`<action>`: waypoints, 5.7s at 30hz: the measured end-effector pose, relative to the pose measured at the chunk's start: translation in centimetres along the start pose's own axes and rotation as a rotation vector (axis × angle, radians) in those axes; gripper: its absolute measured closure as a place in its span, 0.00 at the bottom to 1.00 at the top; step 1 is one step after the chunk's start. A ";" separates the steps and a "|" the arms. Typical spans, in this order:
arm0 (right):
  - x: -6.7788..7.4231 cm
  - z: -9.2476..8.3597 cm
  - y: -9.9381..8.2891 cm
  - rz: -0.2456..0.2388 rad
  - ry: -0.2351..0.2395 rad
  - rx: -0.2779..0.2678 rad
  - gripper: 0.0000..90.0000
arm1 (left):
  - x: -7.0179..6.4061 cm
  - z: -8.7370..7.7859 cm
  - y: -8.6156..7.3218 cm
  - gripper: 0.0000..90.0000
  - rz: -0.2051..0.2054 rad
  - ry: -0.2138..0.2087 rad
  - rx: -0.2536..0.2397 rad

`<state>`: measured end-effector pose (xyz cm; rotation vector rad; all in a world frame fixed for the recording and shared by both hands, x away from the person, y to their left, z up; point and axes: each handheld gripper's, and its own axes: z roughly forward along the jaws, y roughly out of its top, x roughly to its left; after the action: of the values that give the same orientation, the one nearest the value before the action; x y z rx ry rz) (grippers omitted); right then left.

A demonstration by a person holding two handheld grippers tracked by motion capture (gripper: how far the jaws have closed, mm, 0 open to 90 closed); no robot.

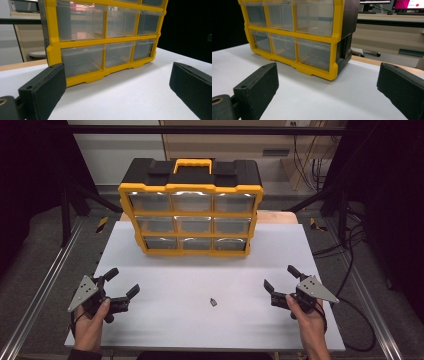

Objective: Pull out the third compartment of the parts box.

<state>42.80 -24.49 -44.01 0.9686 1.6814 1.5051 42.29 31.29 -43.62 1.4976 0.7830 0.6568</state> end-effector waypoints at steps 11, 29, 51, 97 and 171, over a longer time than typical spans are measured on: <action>0.3 0.0 0.0 0.066 0.012 0.038 0.04 | 0.0 0.2 0.1 0.01 -0.011 0.002 -0.002; 0.8 0.3 -0.1 0.090 -0.028 0.060 0.04 | -0.3 1.4 -0.1 0.01 0.021 -0.017 0.034; 1.1 6.8 2.9 0.164 -0.123 0.136 0.06 | -0.8 2.5 -0.7 0.02 0.046 -0.033 0.085; 5.6 13.2 14.9 0.009 -0.189 0.189 0.12 | -1.0 1.4 -0.7 0.02 0.059 -0.003 0.103; 8.0 15.1 15.3 -1.218 -0.551 0.222 0.76 | -2.0 2.4 -0.8 0.04 0.112 -0.063 0.156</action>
<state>53.22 -9.18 -30.45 0.2382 1.5188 0.2200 42.90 28.25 -44.55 1.7059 0.7193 0.6397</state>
